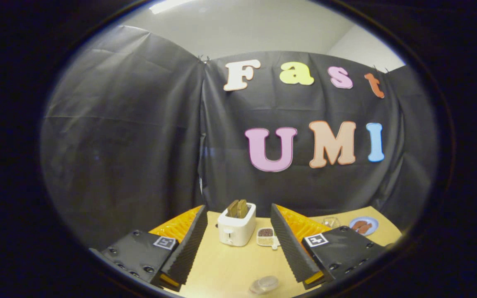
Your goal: Take the bottle from table, then pour the juice into the cup, finally place the bottle on the coaster
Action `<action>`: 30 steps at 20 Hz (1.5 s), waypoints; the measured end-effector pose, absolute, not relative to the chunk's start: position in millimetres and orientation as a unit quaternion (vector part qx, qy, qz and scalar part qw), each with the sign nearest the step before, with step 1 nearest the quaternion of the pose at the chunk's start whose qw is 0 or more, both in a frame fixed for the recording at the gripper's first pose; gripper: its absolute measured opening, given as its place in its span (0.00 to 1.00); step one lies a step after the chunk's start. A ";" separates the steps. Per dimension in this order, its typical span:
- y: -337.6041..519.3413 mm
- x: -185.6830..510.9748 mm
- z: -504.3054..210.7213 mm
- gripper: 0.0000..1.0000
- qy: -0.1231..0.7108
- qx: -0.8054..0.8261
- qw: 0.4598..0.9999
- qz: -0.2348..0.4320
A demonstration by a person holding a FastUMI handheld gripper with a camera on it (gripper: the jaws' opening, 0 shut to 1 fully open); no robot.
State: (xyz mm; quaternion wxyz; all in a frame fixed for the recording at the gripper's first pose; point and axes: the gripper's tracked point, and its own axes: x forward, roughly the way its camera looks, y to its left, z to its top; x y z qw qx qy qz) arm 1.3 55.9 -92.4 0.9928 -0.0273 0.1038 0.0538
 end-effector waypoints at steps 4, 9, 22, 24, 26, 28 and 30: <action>41.4 -15.2 -133.8 0.96 0.150 -0.050 0.987 0.031; 17.7 -30.2 -185.4 0.96 0.208 -0.071 0.975 -0.006; -27.1 -65.5 -318.3 0.96 0.353 -0.063 0.931 -0.066; -29.2 -63.5 -335.0 0.95 0.369 -0.066 0.924 -0.068; -30.6 -63.9 -346.1 0.94 0.381 -0.063 0.920 -0.073; -31.3 -61.3 -351.8 0.92 0.386 -0.057 0.917 -0.079; -34.3 -54.3 -359.7 0.91 0.388 -0.051 0.916 -0.082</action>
